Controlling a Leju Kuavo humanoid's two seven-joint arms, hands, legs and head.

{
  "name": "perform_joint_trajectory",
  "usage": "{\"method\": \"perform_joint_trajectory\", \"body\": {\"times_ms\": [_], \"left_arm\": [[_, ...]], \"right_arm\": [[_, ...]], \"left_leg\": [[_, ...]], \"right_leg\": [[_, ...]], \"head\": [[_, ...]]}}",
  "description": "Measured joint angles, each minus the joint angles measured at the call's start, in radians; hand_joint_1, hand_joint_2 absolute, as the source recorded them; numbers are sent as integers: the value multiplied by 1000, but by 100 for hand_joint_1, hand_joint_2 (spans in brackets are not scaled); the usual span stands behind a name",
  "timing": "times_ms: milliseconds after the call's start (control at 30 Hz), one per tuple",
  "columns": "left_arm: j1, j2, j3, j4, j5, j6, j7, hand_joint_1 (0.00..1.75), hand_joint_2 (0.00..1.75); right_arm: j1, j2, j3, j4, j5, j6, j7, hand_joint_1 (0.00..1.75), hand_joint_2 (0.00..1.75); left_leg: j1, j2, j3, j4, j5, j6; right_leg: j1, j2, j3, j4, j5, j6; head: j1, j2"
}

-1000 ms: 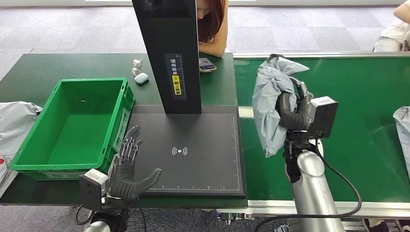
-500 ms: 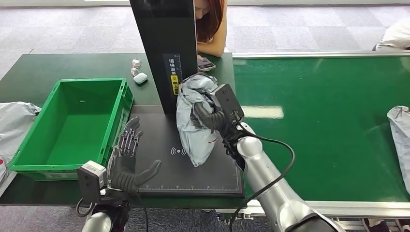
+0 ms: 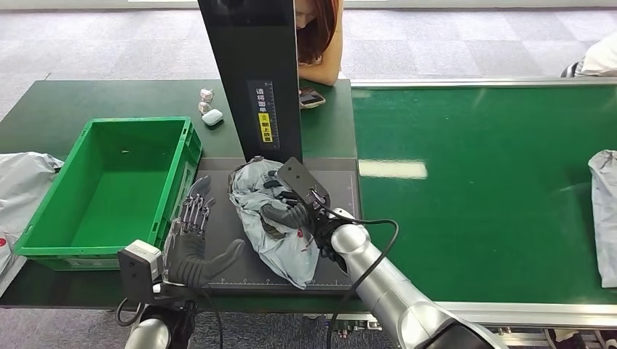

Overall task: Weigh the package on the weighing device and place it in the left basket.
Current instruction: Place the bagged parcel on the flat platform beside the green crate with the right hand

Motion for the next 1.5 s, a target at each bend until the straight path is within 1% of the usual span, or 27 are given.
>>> {"method": "perform_joint_trajectory", "body": {"times_ms": [100,167,267,333,400,567,633,667,733,767,800,867,933,1000,1100,1233,1433,1467,1500], "left_arm": [[-7,1,-3,3,-1,8,1,0,175],[-7,3,-4,3,-3,16,0,0,175],[-6,6,-4,3,-9,32,-7,0,175],[-5,8,-4,3,-16,40,-14,0,175],[-5,9,-4,3,-21,43,-17,0,175],[-5,9,-4,3,-21,44,-18,0,175],[-4,11,-4,4,-48,58,-24,0,175],[-4,14,-4,4,-96,72,-19,0,175],[-17,23,-15,4,-284,89,31,0,175],[-26,28,-24,5,-383,92,64,0,175],[-39,34,-35,8,-467,80,99,0,175],[-69,43,-58,26,-576,32,159,0,175],[-122,52,-87,77,-691,-36,216,0,175],[-188,56,-118,161,-764,-83,238,0,175],[-286,57,-154,296,-807,-116,240,0,175],[-395,53,-213,473,-853,-159,235,0,175],[-533,38,-339,729,-890,-171,192,0,175],[-556,36,-362,768,-887,-170,180,12,175],[-578,34,-384,802,-883,-169,169,55,175]], "right_arm": [[-4,-2,0,0,-25,-12,-19,0,175],[-3,-8,-3,-17,-59,-14,-54,0,175],[17,-25,-25,-90,-160,-8,-122,0,175],[38,-37,-43,-149,-218,-9,-153,0,175],[47,-42,-48,-172,-237,-11,-164,0,175],[48,-42,-49,-174,-239,-11,-165,0,175],[91,-60,-68,-264,-286,-14,-192,0,175],[134,-73,-87,-353,-320,-18,-212,0,175],[249,-96,-143,-560,-385,-24,-250,0,175],[300,-104,-169,-647,-407,-26,-264,0,175],[335,-108,-189,-699,-421,-27,-274,0,175],[362,-111,-212,-742,-436,-27,-285,0,175],[380,-112,-237,-779,-451,-27,-292,0,175],[395,-112,-262,-817,-459,-27,-292,0,175],[421,-112,-293,-873,-460,-26,-289,0,175],[453,-112,-321,-935,-461,-25,-290,0,175],[474,-112,-343,-991,-479,-19,-308,0,175],[475,-112,-346,-999,-483,-19,-311,0,175],[477,-112,-348,-1006,-488,-19,-314,0,175]], "left_leg": [[0,0,0,0,0,0],[0,0,0,0,0,-1],[0,0,0,0,0,-1],[0,0,0,0,0,-1],[0,0,0,0,0,-1],[0,0,0,0,0,-1],[0,0,0,0,0,-1],[0,0,0,0,0,-1],[0,0,0,0,0,-1],[0,0,0,0,0,-1],[0,0,0,0,0,-1],[0,0,0,0,1,-2],[0,-1,0,0,1,-2],[0,-1,0,0,2,-3],[0,0,0,0,2,-3],[0,0,0,0,2,-3],[0,-2,1,0,2,-3],[0,-3,3,-1,2,-3],[0,-4,4,-1,2,-3]], "right_leg": [[0,0,0,0,0,-1],[0,0,0,0,1,-1],[0,0,0,0,1,-1],[0,0,0,0,1,-1],[0,0,0,0,1,-1],[0,0,0,0,1,-1],[0,0,0,0,1,-1],[0,0,-1,0,1,-1],[0,0,-1,0,0,-1],[0,0,-1,0,0,-2],[0,0,-1,0,0,-2],[0,-1,-1,0,1,-2],[0,-1,-1,0,1,-2],[0,-1,-1,0,2,-3],[0,-1,-1,0,3,-5],[0,0,-1,0,3,-5],[0,-2,1,0,3,-5],[0,-3,3,0,2,-5],[0,-5,6,0,1,-4]], "head": [[0,0],[0,0],[0,0],[0,0],[0,0],[0,0],[0,0],[0,0],[0,0],[0,0],[0,0],[0,0],[0,0],[0,0],[0,0],[0,0],[0,0],[0,0],[0,0]]}}
